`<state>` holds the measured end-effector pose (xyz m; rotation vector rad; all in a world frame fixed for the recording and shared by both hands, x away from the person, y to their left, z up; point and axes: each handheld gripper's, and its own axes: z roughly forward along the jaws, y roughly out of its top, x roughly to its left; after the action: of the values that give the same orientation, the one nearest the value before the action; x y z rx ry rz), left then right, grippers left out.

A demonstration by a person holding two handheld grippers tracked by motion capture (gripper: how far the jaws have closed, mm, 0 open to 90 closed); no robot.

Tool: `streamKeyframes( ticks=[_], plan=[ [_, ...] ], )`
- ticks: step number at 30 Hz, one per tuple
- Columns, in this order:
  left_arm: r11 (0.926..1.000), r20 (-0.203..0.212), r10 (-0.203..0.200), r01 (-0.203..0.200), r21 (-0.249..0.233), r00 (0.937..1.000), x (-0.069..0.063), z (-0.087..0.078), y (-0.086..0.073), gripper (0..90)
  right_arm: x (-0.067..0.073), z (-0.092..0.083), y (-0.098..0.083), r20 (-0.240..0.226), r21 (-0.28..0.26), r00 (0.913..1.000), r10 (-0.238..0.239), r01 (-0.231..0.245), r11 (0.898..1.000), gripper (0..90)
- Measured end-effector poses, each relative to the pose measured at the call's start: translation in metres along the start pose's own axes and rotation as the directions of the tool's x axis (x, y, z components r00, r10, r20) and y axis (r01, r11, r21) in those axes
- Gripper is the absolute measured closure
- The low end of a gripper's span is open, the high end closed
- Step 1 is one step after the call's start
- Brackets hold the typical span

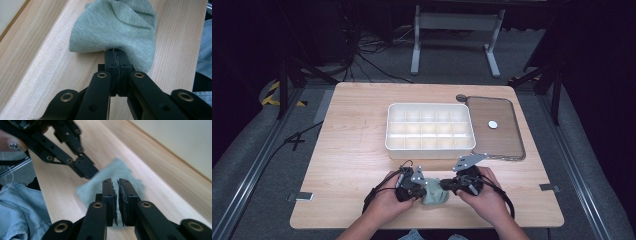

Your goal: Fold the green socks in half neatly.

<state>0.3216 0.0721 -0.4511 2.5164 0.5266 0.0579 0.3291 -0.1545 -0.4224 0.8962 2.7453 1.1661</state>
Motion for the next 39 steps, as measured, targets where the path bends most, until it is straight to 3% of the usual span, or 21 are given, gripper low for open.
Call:
streamKeyframes(
  ticks=[3, 5, 6, 7, 10, 14, 22, 28, 30, 35, 39],
  plan=[
    [1.0, 0.004, 0.002, -0.002, 0.001, 1.0, 0.001, -0.001, 0.0, 90.0, -0.015, -0.004, -0.011, 0.059, 0.048, 0.9967, 0.056, -0.059, 0.997, 86.9],
    [1.0, 0.005, 0.005, -0.005, 0.001, 1.0, 0.001, -0.001, 0.0, 90.0, -0.019, -0.002, -0.016, 0.053, 0.054, 0.9964, 0.067, -0.07, 0.996, 87.0],
    [1.0, 0.006, 0.001, -0.001, -0.004, 1.0, 0.001, -0.001, 0.0, 90.0, -0.019, 0.003, -0.017, 0.008, 0.068, 0.9979, 0.065, -0.065, 0.996, 88.0],
    [1.0, 0.008, -0.001, 0.001, -0.006, 1.0, 0.001, -0.001, 0.0, 90.0, -0.019, 0.003, -0.017, 0.008, 0.068, 0.9979, 0.065, -0.065, 0.996, 88.0],
    [0.9998, 0.007, 0.0, 0.0, -0.02, 1.0, 0.001, -0.001, 0.0, 90.0, -0.01, 0.015, -0.014, -0.015, 0.096, 0.9997, 0.021, -0.019, 0.995, 87.5],
    [0.9988, 0.018, 0.009, -0.008, -0.049, 0.9998, 0.0, -0.002, 0.002, 89.9, -0.005, 0.023, -0.013, -0.016, 0.115, 0.9999, -0.003, 0.005, 0.993, 86.5],
    [0.9923, 0.009, 0.052, -0.051, -0.113, 0.9986, -0.006, 0.001, 0.009, 86.9, 0.003, 0.028, -0.011, -0.008, 0.121, 0.999, -0.045, 0.045, 0.992, 85.3],
    [0.9896, 0.011, 0.075, -0.073, -0.124, 0.9971, -0.006, 0.001, 0.01, 82.8, 0.008, 0.032, -0.011, -0.011, 0.119, 0.9975, -0.069, 0.07, 0.99, 85.1],
    [0.9882, 0.007, 0.076, -0.075, -0.134, 0.9971, -0.006, 0.002, 0.01, 81.6, 0.006, 0.033, -0.012, -0.022, 0.113, 0.9981, -0.058, 0.06, 0.992, 85.2],
    [0.9829, -0.005, 0.105, -0.104, -0.152, 0.9945, -0.007, 0.005, 0.012, 77.1, -0.008, 0.034, -0.019, -0.096, 0.083, 0.9947, 0.036, -0.028, 0.996, 85.3],
    [0.9792, 0.013, 0.125, -0.122, -0.162, 0.992, -0.009, 0.007, 0.015, 67.3, -0.011, 0.034, -0.023, -0.113, 0.056, 0.9923, 0.051, -0.044, 0.997, 85.1]
  ],
)
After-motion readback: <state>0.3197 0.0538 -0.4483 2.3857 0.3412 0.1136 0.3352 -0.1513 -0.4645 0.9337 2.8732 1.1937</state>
